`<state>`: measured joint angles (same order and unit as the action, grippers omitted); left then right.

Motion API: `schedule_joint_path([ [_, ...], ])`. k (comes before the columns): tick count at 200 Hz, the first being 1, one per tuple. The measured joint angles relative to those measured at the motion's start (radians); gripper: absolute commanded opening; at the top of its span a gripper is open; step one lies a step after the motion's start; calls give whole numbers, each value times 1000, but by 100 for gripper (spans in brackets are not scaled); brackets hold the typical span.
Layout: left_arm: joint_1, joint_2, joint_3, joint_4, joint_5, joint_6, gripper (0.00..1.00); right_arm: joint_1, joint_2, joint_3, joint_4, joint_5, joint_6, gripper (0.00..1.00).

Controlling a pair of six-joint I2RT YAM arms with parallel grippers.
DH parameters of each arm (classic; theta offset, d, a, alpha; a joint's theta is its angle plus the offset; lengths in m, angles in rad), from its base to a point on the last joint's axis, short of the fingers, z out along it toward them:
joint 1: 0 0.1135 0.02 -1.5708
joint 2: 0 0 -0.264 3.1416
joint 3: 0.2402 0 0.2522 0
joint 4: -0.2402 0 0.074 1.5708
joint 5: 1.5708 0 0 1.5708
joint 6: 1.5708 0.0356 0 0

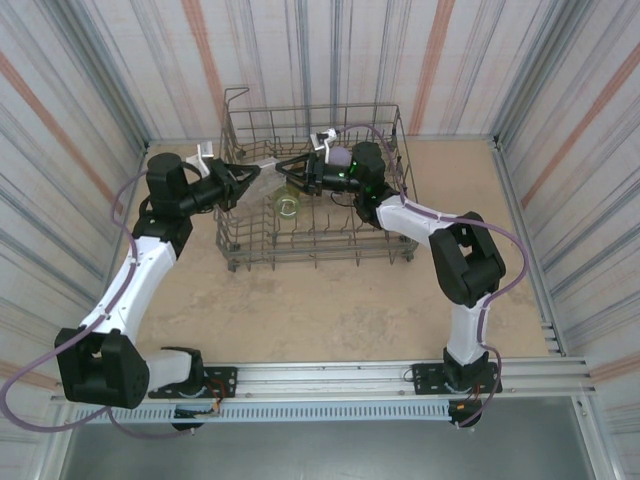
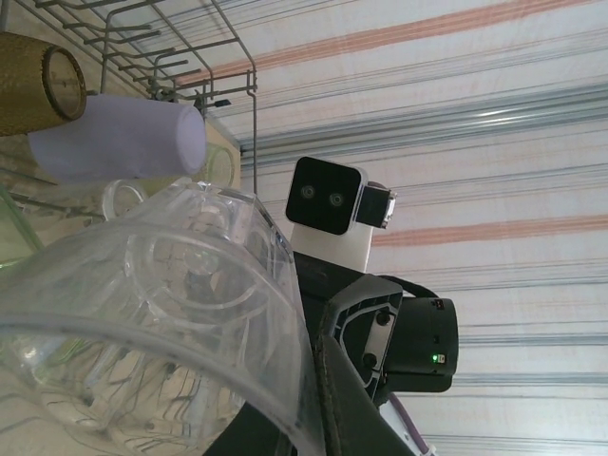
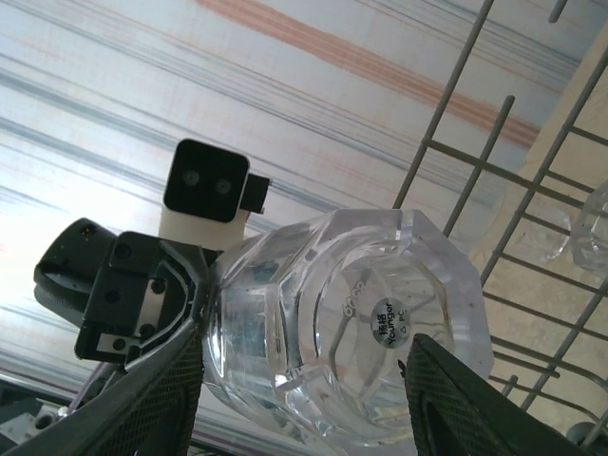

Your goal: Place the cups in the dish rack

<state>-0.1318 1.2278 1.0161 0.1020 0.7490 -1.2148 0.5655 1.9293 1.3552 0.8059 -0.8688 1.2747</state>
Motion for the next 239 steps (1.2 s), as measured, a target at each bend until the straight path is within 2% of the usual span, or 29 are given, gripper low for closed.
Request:
schedule_joint_path([
  [46,2,3,-5,19,3,-16,0,3,0,8,-2,2,-3,87],
  [82,2,4,-5,34,4,-23,0,-4,-3,-5,1,0,-3,93],
  [119,2,9,-5,129,20,-73,0,-5,-3,-7,1,0,-2,99],
  [172,-4,51,-14,253,48,-138,0,-5,-2,-6,66,-5,45,100],
  [239,-42,77,-27,338,63,-161,0,-4,47,29,211,-18,167,96],
])
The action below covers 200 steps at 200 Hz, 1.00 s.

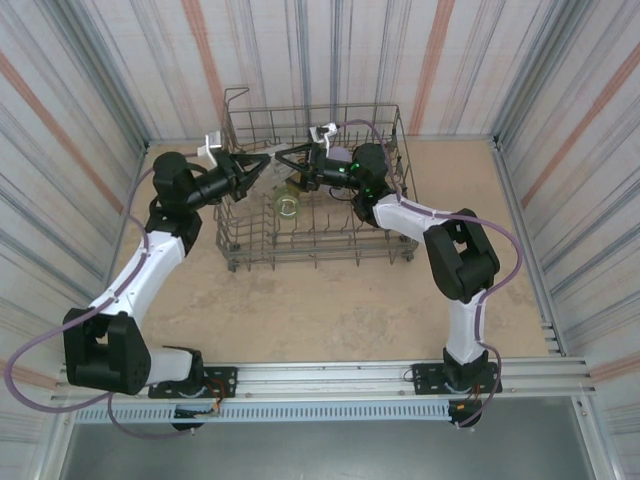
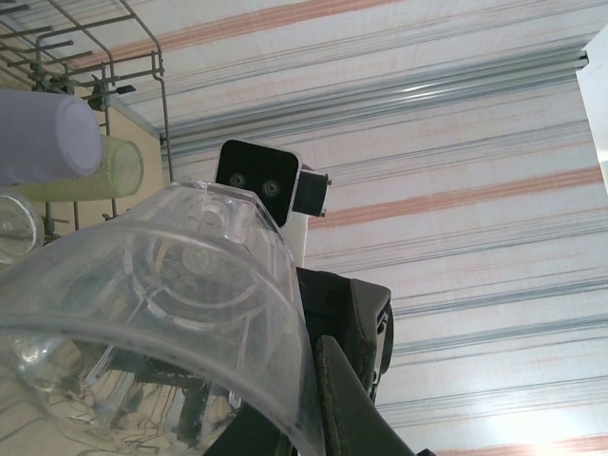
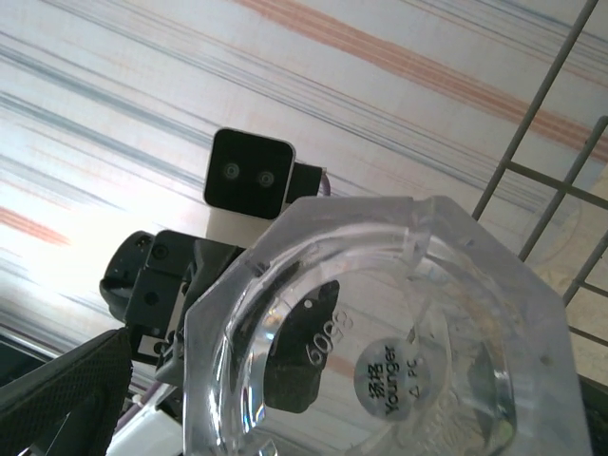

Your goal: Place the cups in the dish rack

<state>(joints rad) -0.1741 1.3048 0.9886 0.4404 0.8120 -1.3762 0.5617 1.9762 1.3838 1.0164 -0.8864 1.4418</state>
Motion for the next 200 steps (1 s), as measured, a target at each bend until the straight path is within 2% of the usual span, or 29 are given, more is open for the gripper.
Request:
schedule_joint_path([
  [77,-18,6,-3,28,8,-5,0,-6,0,-19,15,61,16,75],
  [102,-18,6,-8,9,12,-11,0,-6,-4,-58,55,79,18,64],
  [117,-18,6,-8,5,18,-12,14,-6,-10,-65,56,79,16,59],
  [139,-18,2,-8,-21,18,15,17,-11,-22,-65,21,86,-18,56],
  [161,-16,-9,-8,-77,18,61,32,-14,-35,-65,-29,99,-63,55],
  [200,16,-47,-7,-199,18,142,52,-12,-58,-65,-116,105,-139,54],
])
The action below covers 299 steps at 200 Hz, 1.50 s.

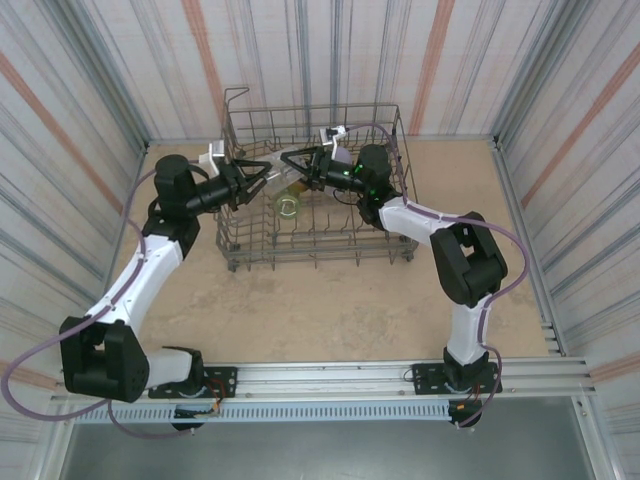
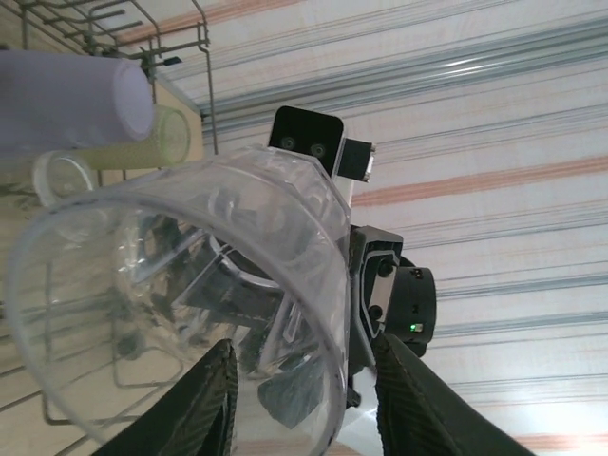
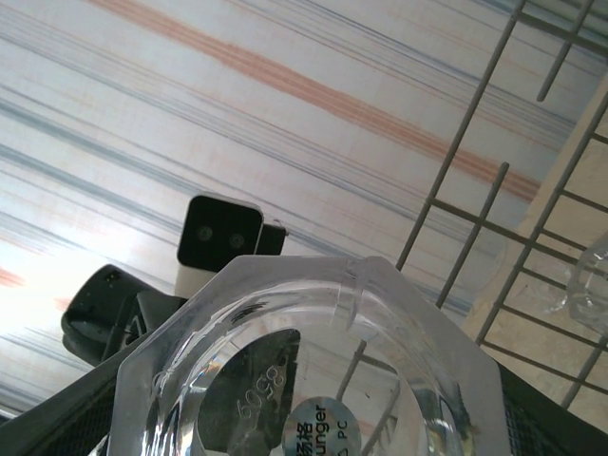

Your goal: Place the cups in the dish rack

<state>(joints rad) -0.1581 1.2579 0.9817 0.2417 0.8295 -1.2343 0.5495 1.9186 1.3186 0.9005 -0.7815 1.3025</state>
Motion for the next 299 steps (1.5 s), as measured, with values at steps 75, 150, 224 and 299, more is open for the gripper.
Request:
schedule_joint_path([
  [75,127,-86,81,-303,-3,222,99,37,-8,91,-330,11,-269,52],
  [150,317,-114,126,-518,-13,431,99,111,8,319,-733,130,-639,52],
  [224,387,-137,130,-688,-110,598,99,166,106,443,-1003,294,-879,51],
  [299,599,-115,-10,-688,-115,649,99,231,159,569,-1151,438,-1088,51],
])
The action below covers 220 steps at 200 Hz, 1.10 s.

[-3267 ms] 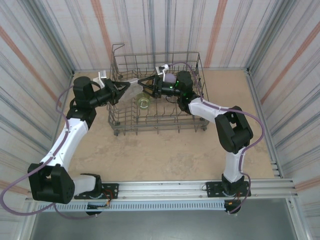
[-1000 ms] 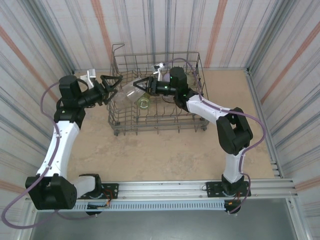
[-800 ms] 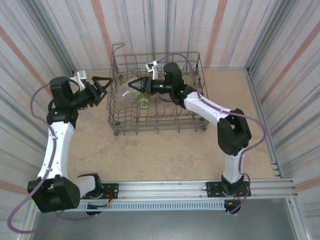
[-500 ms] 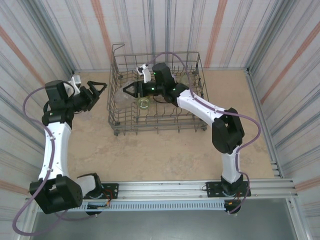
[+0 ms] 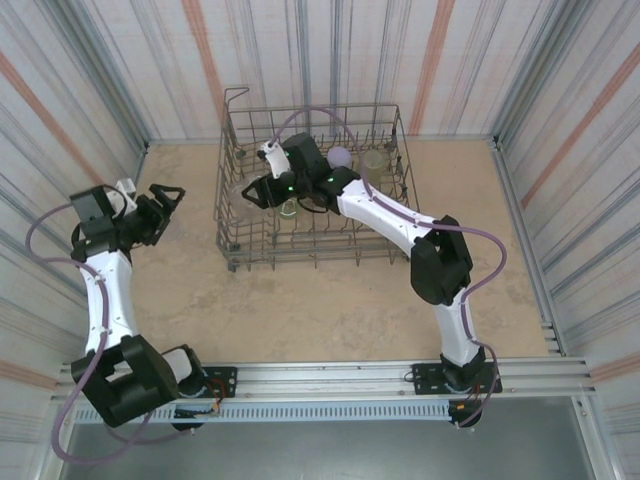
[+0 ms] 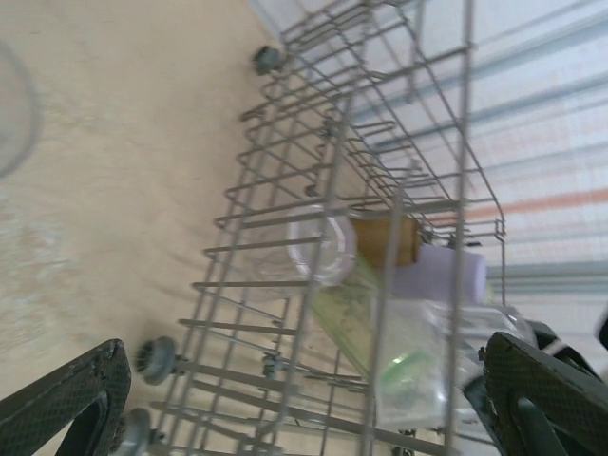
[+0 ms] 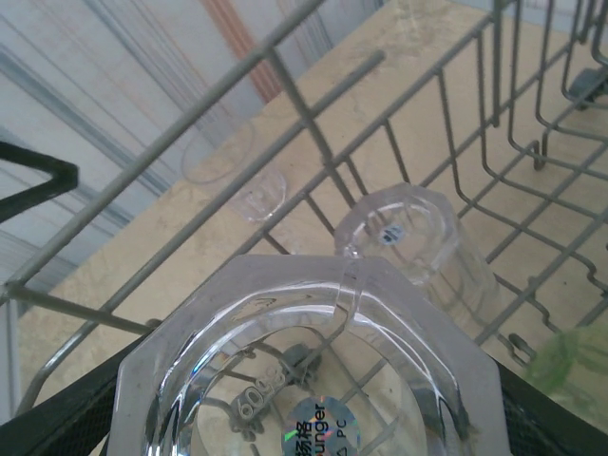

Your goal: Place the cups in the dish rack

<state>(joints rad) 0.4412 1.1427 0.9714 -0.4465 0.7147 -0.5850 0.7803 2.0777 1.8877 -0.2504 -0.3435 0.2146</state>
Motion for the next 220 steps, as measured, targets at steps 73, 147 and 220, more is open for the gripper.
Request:
schedule_joint_path([
  [73,62,2,-39,9,10,24,99,53,80,53,-60,42,-137,51],
  [147,76,2,-66,26,26,24,99,66,98,53,-67,29,-195,51],
  [220,97,2,-77,48,48,20,99,96,137,53,-49,30,-208,52],
])
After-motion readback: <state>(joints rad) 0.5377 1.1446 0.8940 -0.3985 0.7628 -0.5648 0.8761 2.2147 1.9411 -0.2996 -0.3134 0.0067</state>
